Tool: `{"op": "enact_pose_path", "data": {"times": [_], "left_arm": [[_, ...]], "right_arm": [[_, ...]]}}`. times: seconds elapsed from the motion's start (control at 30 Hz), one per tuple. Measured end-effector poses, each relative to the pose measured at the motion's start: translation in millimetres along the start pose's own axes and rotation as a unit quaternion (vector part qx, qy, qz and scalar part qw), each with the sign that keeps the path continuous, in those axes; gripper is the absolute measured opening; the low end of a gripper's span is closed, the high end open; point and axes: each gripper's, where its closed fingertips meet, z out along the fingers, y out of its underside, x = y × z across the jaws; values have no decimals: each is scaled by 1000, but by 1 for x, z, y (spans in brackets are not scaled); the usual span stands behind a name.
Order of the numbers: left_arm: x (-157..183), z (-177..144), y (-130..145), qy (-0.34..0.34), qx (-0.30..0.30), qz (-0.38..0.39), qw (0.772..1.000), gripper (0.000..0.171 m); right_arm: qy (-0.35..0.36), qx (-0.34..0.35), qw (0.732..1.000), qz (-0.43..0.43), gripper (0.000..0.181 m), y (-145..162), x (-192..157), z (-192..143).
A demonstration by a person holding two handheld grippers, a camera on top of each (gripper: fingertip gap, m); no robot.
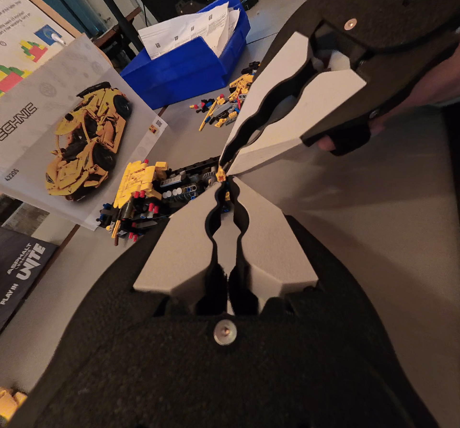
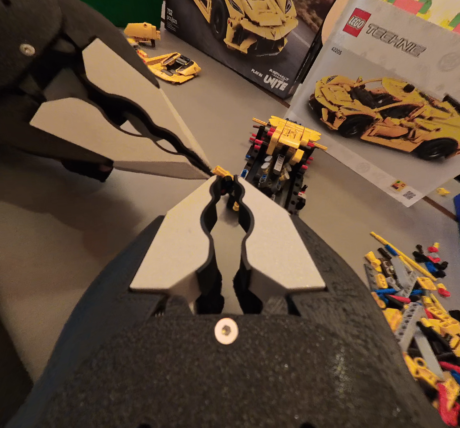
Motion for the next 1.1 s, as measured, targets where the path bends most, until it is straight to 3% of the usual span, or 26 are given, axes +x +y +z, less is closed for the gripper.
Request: {"op": "enact_pose_path", "data": {"times": [0.2,0.3,0.37,0.43,0.53,0.67,0.83,0.9,1.1], "left_arm": [[3,-1,-3,8,11,-2,1000,1],[4,-7,-14,53,45,-91,993,9],[5,-15,-23,128,73,-207,967,35],[-2,-27,-39,185,126,-287,931,37],[9,-46,-48,263,150,-267,915,38],[17,-59,-55,301,168,-260,902,36],[22,-60,-54,328,161,-270,891,34],[25,-63,-54,344,161,-270,885,25],[25,-60,-50,319,152,-236,905,23]], "right_arm": [[-65,-6,994,85,7,2,-2,-2],[-109,31,984,140,7,-7,2,-11],[-135,63,978,143,7,-15,2,-19],[-151,122,977,92,7,-34,-5,-31],[-223,155,955,115,6,-48,-25,-43],[-278,163,940,110,6,-53,-42,-52],[-305,164,932,110,6,-54,-51,-57],[-311,161,930,109,6,-54,-53,-57],[-329,132,921,163,6,-50,-52,-54]]}}
